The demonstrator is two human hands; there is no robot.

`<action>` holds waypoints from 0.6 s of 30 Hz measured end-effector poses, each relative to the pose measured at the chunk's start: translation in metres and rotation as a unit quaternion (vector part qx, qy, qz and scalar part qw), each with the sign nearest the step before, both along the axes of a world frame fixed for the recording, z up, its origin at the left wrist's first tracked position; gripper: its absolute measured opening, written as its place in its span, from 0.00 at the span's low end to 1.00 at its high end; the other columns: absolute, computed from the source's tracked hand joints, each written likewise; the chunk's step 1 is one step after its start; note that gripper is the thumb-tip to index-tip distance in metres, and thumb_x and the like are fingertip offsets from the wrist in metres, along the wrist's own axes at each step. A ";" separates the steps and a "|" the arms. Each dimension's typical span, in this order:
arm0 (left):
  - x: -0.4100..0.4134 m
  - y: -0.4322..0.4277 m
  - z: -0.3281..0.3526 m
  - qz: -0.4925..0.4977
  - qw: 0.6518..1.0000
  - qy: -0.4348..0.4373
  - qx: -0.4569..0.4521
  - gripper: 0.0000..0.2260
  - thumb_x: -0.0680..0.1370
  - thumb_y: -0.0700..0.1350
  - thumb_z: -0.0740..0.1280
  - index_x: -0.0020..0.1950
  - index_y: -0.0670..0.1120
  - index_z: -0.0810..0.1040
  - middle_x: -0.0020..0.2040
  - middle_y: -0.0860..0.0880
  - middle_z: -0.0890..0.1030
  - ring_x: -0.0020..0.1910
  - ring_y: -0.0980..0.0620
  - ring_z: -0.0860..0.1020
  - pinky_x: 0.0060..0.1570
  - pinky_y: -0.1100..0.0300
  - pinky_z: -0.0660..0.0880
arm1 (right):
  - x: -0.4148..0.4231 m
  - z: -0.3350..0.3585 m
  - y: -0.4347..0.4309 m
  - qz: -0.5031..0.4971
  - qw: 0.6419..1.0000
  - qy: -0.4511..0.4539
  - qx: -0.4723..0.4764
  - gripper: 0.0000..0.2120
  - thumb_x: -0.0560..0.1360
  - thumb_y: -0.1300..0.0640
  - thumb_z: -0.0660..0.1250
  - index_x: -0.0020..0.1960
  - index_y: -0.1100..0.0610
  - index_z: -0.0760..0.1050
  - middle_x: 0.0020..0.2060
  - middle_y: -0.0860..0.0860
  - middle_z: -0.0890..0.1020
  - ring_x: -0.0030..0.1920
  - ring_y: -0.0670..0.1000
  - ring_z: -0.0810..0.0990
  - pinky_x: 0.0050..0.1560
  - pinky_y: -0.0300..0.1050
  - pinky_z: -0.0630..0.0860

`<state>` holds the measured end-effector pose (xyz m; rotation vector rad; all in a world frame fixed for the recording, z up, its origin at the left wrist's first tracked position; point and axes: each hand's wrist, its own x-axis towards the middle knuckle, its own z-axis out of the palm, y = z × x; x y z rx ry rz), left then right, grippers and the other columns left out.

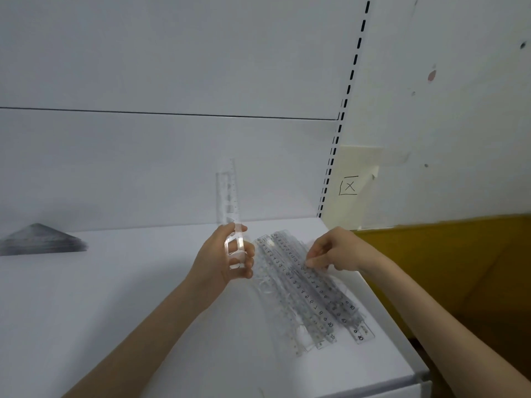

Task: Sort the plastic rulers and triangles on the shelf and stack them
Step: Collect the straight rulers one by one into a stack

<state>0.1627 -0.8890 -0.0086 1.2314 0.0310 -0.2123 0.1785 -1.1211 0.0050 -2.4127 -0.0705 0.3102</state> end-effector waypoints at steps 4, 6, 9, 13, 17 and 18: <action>0.001 0.004 -0.001 0.001 1.000 -0.004 -0.020 0.08 0.78 0.46 0.60 0.51 0.44 0.74 0.34 0.41 0.74 0.28 0.46 0.70 0.31 0.57 0.71 | 0.002 -0.001 -0.005 -0.032 0.997 0.036 0.064 0.04 0.71 0.60 0.73 0.40 0.61 0.83 0.29 0.50 0.80 0.30 0.43 0.74 0.27 0.35 0.66; 0.000 0.004 -0.002 -0.003 0.999 -0.015 -0.035 0.09 0.78 0.47 0.58 0.51 0.44 0.74 0.34 0.41 0.74 0.28 0.46 0.70 0.31 0.57 0.71 | 0.002 0.002 -0.007 -0.049 0.990 0.057 0.115 0.05 0.72 0.61 0.72 0.38 0.61 0.81 0.29 0.50 0.78 0.29 0.43 0.73 0.27 0.35 0.66; -0.002 0.003 -0.002 -0.020 0.999 -0.023 -0.045 0.10 0.79 0.47 0.56 0.51 0.44 0.74 0.34 0.41 0.74 0.28 0.46 0.71 0.32 0.57 0.72 | 0.001 0.011 -0.007 -0.035 0.984 0.074 0.158 0.08 0.74 0.59 0.70 0.38 0.60 0.80 0.30 0.51 0.79 0.29 0.44 0.73 0.28 0.35 0.66; -0.003 0.003 -0.002 -0.032 0.998 -0.026 -0.043 0.07 0.78 0.45 0.59 0.52 0.45 0.74 0.35 0.41 0.74 0.28 0.46 0.71 0.32 0.56 0.72 | -0.002 0.029 0.004 0.011 0.978 0.063 0.199 0.10 0.79 0.60 0.64 0.39 0.60 0.77 0.41 0.56 0.84 0.31 0.45 0.73 0.28 0.35 0.66; -0.005 0.004 -0.004 -0.039 0.998 -0.040 -0.042 0.08 0.79 0.46 0.60 0.53 0.44 0.73 0.35 0.41 0.75 0.29 0.46 0.72 0.32 0.56 0.73 | -0.010 0.043 0.033 0.039 0.957 0.045 0.284 0.10 0.82 0.62 0.56 0.41 0.60 0.65 0.44 0.63 0.84 0.25 0.48 0.70 0.24 0.36 0.61; -0.006 0.004 -0.004 -0.040 0.997 -0.042 -0.041 0.09 0.77 0.48 0.63 0.53 0.44 0.73 0.35 0.41 0.75 0.29 0.46 0.72 0.31 0.55 0.73 | -0.011 0.044 0.042 0.037 0.958 0.022 0.284 0.10 0.82 0.62 0.55 0.41 0.59 0.64 0.42 0.63 0.84 0.24 0.49 0.68 0.23 0.38 0.60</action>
